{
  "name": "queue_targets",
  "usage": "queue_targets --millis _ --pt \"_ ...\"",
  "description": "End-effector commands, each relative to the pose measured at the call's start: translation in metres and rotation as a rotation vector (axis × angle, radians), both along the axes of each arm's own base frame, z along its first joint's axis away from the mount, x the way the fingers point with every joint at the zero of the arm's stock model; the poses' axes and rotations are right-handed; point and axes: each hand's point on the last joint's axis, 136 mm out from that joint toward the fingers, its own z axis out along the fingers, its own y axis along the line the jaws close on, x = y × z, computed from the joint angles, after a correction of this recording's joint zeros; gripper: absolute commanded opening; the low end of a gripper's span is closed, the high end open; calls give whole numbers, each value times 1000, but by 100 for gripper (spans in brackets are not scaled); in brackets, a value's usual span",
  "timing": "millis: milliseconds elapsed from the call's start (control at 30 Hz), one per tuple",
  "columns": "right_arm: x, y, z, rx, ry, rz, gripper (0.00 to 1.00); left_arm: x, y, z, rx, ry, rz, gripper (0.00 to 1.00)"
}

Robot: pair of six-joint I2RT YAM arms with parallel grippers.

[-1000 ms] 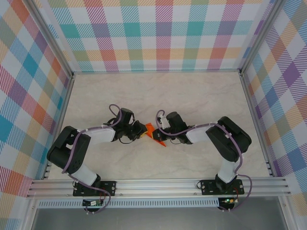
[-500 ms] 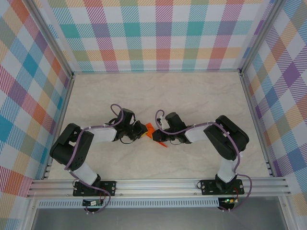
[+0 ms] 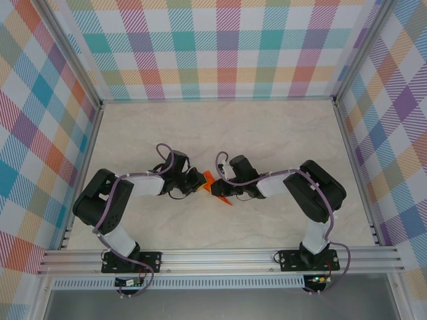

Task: Fold a paper plane with a square sheet of paper (pick it up from the middle)
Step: Fold the wing for the fifth time at the center of the table.

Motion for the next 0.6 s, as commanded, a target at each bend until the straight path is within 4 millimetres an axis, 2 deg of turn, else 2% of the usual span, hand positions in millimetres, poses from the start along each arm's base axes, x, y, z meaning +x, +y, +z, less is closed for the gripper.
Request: queue_targets --millis 0,267,567 --pt "1 1 1 6 32 5 21 4 -5 4 5 -25 -23 11" --pt "1 1 12 13 18 21 26 3 -1 -1 29 -10 -12 11" --pt "1 -7 20 -20 -17 23 32 2 1 -6 48 7 -10 10"
